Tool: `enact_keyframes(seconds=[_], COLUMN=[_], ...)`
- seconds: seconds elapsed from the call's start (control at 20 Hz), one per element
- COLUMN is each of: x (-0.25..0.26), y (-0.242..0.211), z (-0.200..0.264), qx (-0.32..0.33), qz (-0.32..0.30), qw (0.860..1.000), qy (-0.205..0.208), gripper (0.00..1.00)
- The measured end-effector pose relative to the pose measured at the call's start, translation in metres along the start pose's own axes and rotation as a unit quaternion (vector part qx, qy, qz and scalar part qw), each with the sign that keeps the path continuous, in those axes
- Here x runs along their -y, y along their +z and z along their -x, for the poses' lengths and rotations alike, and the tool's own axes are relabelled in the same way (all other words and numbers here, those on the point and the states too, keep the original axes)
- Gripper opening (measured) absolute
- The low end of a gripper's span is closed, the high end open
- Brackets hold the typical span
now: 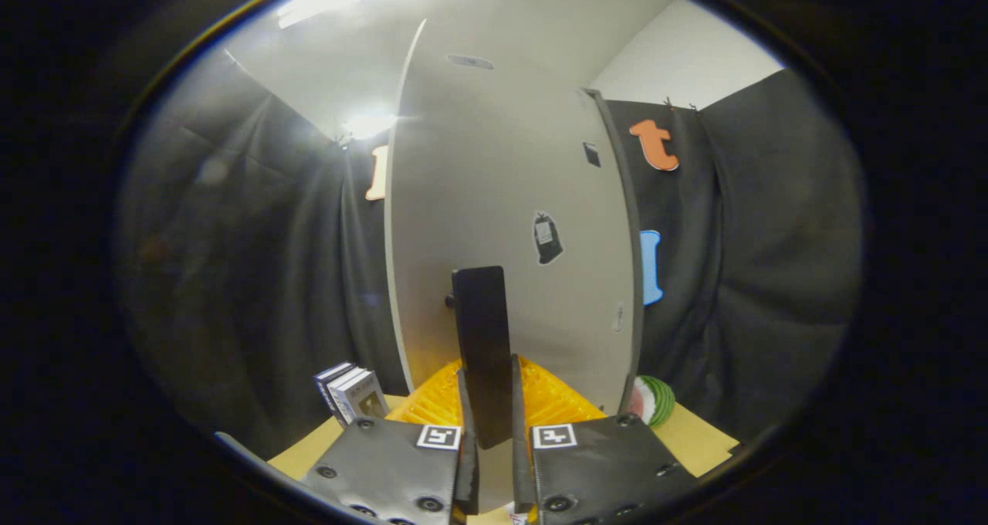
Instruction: Open the shoe cabinet door, grab the shoes and put them into the shoe cabinet, then close the shoe cabinet door.
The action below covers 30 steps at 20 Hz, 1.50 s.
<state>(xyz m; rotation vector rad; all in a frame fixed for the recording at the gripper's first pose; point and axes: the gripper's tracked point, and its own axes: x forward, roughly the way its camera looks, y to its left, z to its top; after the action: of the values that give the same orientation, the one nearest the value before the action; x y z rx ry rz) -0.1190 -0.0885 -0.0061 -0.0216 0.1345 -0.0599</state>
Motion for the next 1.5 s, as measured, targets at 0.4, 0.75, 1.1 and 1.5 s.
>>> enact_keyframes(seconds=[0.4, 0.75, 1.1, 1.5], x=[0.040, 0.076, 0.114, 0.166], y=[0.000, -0.009, -0.011, -0.002], z=[0.025, 0.043, 0.056, 0.073], qx=[-0.007, -0.017, -0.016, 0.001], qz=[-0.008, -0.017, -0.033, -0.028], qw=[0.999, 0.998, 0.995, 0.988], qy=[-0.030, -0.065, -0.095, -0.154], gripper=[0.19, 0.18, 0.15, 0.10])
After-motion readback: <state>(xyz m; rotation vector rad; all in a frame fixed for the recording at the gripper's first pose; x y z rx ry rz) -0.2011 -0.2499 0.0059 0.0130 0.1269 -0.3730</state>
